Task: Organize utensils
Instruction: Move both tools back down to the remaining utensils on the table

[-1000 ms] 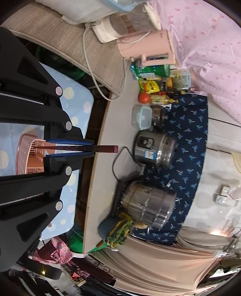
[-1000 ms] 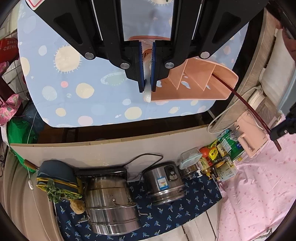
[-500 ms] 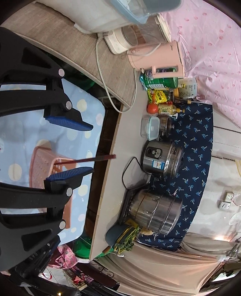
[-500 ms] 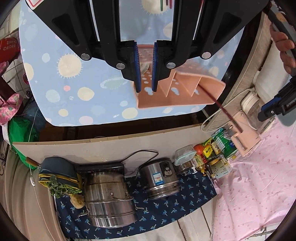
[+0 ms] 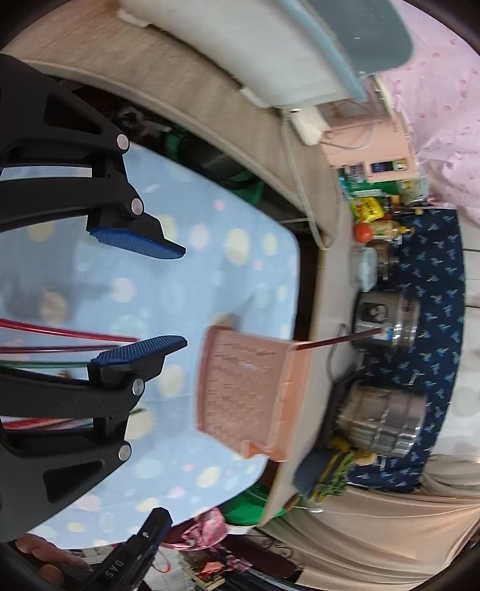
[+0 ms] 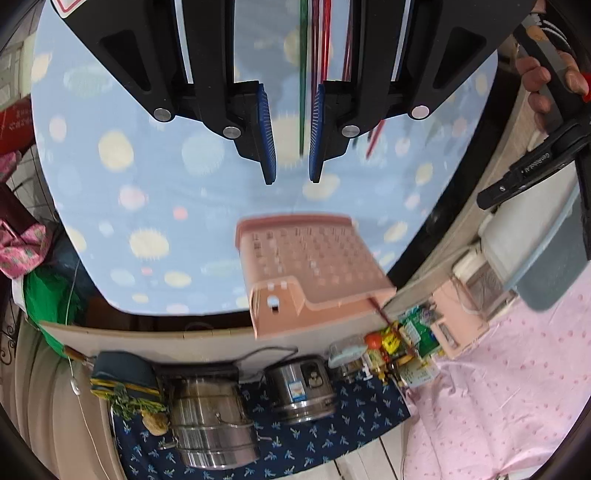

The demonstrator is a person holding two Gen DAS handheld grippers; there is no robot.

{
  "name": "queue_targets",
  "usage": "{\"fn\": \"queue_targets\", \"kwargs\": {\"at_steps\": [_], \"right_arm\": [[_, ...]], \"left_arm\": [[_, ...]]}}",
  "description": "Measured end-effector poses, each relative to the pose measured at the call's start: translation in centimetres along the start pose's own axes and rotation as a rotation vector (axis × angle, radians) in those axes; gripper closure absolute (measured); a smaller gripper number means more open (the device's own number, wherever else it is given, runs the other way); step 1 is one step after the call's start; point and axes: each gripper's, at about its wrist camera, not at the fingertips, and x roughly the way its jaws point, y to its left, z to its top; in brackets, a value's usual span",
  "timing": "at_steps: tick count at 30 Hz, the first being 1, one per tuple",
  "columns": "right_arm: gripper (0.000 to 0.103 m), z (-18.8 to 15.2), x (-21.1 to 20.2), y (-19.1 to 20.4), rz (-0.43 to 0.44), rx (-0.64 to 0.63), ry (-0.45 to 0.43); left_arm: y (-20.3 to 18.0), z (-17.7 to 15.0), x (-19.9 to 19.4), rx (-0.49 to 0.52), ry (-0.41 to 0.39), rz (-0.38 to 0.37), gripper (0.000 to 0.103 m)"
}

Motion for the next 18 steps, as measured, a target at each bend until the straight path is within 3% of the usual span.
{"fn": "queue_targets", "kwargs": {"at_steps": [10,18], "right_arm": [[0.084,-9.9,-1.2,0.0,-0.057,-0.016,0.129],[0.084,-13.4,-1.1,0.2,-0.06,-0.018,0.178]], "left_arm": [[0.3,-9.8,0.3,0.024,0.155,-0.001,0.062],[0.3,-13.9,-0.1,0.022,0.224,-0.012,0.062]]}}
